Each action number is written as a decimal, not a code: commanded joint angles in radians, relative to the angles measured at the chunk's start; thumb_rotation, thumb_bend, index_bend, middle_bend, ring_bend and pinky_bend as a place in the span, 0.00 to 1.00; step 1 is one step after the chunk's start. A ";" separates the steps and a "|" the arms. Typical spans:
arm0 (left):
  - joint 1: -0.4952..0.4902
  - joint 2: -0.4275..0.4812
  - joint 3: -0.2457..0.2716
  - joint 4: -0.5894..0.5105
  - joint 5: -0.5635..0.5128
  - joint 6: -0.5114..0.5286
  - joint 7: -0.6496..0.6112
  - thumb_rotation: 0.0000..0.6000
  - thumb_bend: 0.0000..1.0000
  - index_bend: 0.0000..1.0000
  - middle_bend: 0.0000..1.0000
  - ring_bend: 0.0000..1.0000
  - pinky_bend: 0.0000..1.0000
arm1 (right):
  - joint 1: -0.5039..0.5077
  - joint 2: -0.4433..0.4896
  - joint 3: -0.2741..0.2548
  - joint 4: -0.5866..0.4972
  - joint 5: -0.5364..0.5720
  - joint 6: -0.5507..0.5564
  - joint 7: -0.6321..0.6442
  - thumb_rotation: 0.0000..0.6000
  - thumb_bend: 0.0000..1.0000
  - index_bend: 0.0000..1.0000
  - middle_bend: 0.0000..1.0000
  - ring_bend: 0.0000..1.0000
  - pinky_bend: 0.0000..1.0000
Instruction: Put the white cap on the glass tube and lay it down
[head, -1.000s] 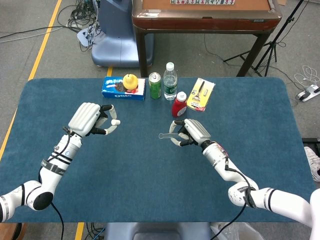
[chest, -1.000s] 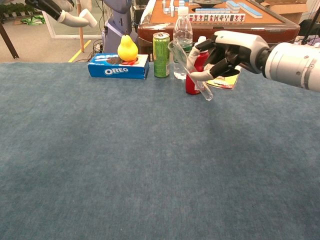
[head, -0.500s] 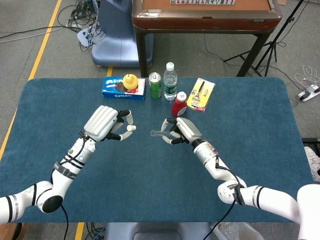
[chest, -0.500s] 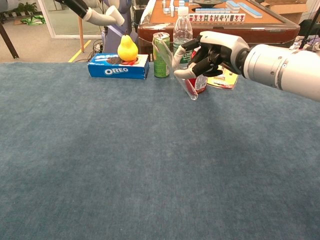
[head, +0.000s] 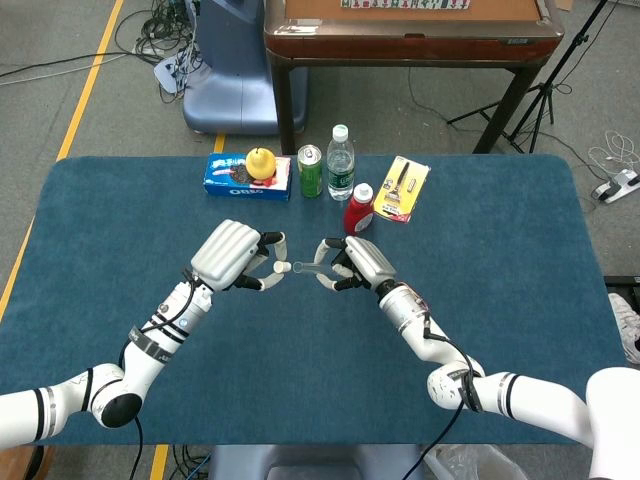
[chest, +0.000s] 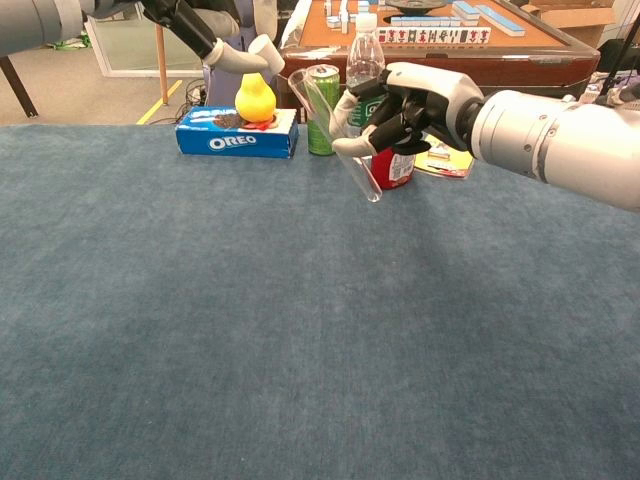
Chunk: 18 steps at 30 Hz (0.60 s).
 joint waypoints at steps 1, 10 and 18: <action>-0.005 -0.004 0.001 0.003 -0.005 -0.002 0.003 1.00 0.25 0.58 1.00 1.00 1.00 | 0.002 -0.002 0.000 -0.001 0.001 -0.001 -0.003 1.00 0.47 0.87 1.00 1.00 1.00; -0.019 -0.017 0.006 0.010 -0.014 -0.005 0.011 1.00 0.25 0.58 1.00 1.00 1.00 | 0.003 -0.003 -0.001 -0.003 -0.001 -0.009 0.001 1.00 0.47 0.87 1.00 1.00 1.00; -0.032 -0.030 0.009 0.020 -0.025 -0.011 0.018 1.00 0.25 0.58 1.00 1.00 1.00 | 0.002 -0.001 -0.002 -0.004 -0.007 -0.009 0.008 1.00 0.47 0.87 1.00 1.00 1.00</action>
